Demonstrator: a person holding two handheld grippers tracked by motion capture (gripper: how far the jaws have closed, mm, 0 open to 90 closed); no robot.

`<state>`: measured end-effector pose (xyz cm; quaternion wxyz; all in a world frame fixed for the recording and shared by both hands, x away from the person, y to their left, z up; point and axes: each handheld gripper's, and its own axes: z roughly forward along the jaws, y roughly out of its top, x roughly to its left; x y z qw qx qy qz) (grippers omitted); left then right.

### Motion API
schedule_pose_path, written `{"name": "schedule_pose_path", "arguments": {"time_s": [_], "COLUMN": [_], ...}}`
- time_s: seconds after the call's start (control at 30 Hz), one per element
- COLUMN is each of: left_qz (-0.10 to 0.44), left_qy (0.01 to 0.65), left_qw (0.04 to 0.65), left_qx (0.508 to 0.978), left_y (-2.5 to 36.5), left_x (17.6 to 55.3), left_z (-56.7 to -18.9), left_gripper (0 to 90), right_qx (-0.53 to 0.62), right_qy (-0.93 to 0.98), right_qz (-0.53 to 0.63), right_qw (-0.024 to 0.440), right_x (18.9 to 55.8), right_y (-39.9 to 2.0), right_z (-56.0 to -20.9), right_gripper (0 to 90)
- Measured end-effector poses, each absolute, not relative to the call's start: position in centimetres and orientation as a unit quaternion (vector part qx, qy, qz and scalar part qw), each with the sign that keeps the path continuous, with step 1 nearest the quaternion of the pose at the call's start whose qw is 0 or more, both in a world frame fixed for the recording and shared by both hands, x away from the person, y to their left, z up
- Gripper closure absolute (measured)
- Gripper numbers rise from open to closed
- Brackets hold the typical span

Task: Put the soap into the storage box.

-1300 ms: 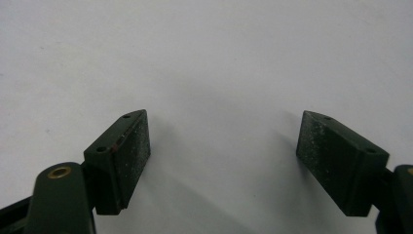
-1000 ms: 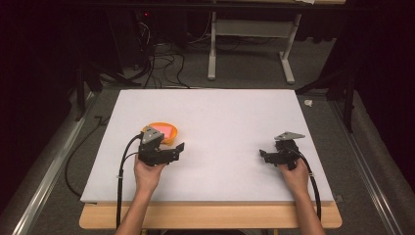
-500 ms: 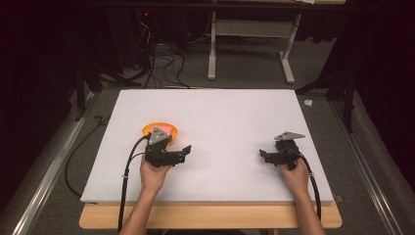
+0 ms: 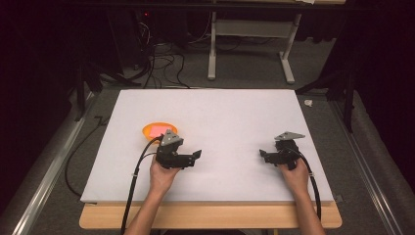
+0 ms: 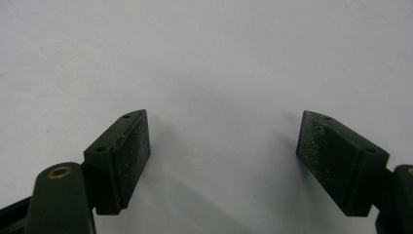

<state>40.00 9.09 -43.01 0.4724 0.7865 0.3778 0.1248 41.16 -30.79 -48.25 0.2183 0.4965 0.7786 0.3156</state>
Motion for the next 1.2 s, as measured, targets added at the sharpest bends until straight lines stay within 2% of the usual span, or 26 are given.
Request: {"name": "schedule_pose_path", "arguments": {"time_s": [0.57,1.2], "left_qz": [0.107,0.1], "left_qy": [0.372,0.377], "left_qw": [0.47,0.43], "left_qx": [0.793,0.814], "left_y": [7.4,6.1], "left_x": [40.6,41.7], "left_z": [-44.1,-46.3], "left_gripper": [16.9,17.0], "right_qx": [0.496,0.496], "right_qy": [0.778,0.778], "right_qz": [0.317,0.317], "right_qw": [0.22,0.221], "right_x": [41.2,41.2], "right_y": [-30.8,-30.8], "right_z": [-48.3,-48.3], "right_gripper": [20.8,20.8]}}
